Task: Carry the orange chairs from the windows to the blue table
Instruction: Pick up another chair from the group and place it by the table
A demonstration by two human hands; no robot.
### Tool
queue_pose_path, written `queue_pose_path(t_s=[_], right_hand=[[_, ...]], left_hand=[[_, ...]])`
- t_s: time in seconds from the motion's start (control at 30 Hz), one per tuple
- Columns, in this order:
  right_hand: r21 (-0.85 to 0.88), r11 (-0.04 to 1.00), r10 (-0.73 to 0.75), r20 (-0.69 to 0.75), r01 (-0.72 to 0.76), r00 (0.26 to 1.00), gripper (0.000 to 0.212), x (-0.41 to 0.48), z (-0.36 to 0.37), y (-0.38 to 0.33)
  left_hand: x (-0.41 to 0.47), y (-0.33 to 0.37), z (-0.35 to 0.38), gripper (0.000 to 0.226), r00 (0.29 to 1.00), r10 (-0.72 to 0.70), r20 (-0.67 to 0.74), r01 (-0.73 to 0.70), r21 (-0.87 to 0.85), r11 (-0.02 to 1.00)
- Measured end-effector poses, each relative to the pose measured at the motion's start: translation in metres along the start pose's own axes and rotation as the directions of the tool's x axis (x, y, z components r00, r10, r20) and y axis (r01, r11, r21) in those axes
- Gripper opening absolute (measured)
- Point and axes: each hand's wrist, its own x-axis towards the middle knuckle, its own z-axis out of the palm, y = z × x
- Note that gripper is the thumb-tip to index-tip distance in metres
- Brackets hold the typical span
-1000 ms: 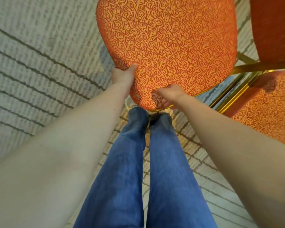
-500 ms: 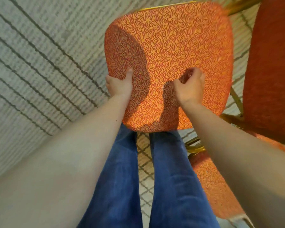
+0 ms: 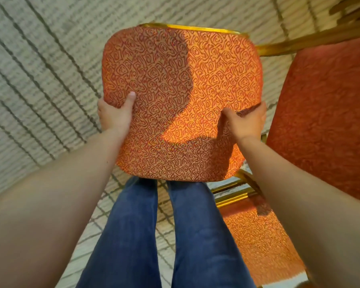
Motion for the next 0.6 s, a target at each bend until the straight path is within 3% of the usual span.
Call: queue_pose_path(t_s=[0.1,0.27,0.4,0.6], right_hand=[[0.151,0.988,0.015,0.119,-0.033,0.993,0.092,0.016,-0.007,0.01],[0.292,0.953,0.022,0.175,-0.074,0.984,0.077,0.023,-0.013,0.021],[0.358,0.929,0.019,0.218,-0.098,0.976,0.06,0.025,-0.013,0.027],[0.45,0.877,0.061,0.248,-0.17,0.967,0.022,0.031,-0.009,0.025]], left_hand=[[0.001,-0.003,-0.003,0.102,0.999,-0.012,0.04,0.015,-0.067,0.998],[0.009,-0.01,-0.01,0.113,0.996,-0.009,0.09,0.015,-0.069,0.998],[0.016,-0.014,-0.011,0.093,0.982,0.034,0.184,-0.003,-0.164,0.986],[0.02,-0.016,-0.012,0.051,0.974,0.071,0.216,-0.029,-0.191,0.981]])
